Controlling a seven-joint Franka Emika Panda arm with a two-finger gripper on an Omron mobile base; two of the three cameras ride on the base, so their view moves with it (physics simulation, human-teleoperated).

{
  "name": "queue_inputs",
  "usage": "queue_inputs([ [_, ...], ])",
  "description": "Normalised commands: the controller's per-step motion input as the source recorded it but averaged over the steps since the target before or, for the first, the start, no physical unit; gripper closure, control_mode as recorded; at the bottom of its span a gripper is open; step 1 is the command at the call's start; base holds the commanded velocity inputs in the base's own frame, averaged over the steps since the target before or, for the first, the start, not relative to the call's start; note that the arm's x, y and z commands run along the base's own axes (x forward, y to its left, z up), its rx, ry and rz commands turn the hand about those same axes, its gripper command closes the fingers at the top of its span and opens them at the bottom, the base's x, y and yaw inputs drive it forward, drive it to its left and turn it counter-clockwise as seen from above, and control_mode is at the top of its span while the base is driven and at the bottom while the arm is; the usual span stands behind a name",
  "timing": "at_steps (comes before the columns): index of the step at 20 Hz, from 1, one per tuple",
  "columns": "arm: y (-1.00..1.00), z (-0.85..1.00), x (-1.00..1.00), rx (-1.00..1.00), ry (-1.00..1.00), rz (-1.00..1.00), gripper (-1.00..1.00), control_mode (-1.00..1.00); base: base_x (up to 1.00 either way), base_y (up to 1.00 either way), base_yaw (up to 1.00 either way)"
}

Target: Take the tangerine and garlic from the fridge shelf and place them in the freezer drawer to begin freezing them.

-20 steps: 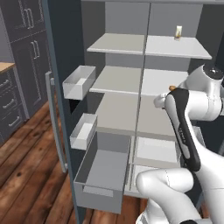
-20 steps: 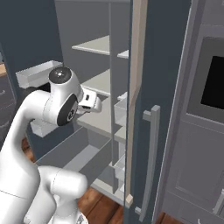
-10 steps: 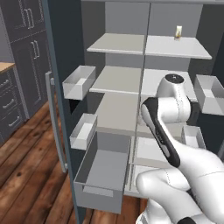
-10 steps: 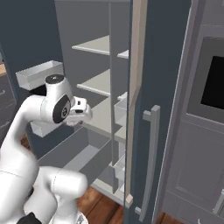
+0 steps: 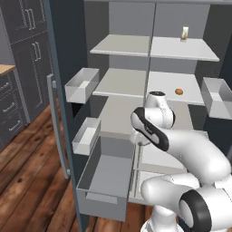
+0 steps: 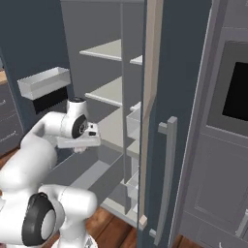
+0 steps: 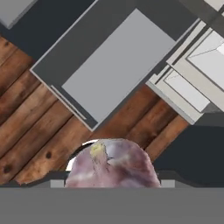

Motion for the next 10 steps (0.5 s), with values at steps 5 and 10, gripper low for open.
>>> queue_inputs([
  [5,0.16,-0.45,0.03,0.02,0.0,0.09,1.0,-1.0,0.0,0.0,0.0],
  [10,0.33,-0.64,0.23,0.0,0.0,0.06,1.0,-1.0,0.0,0.0,0.0],
])
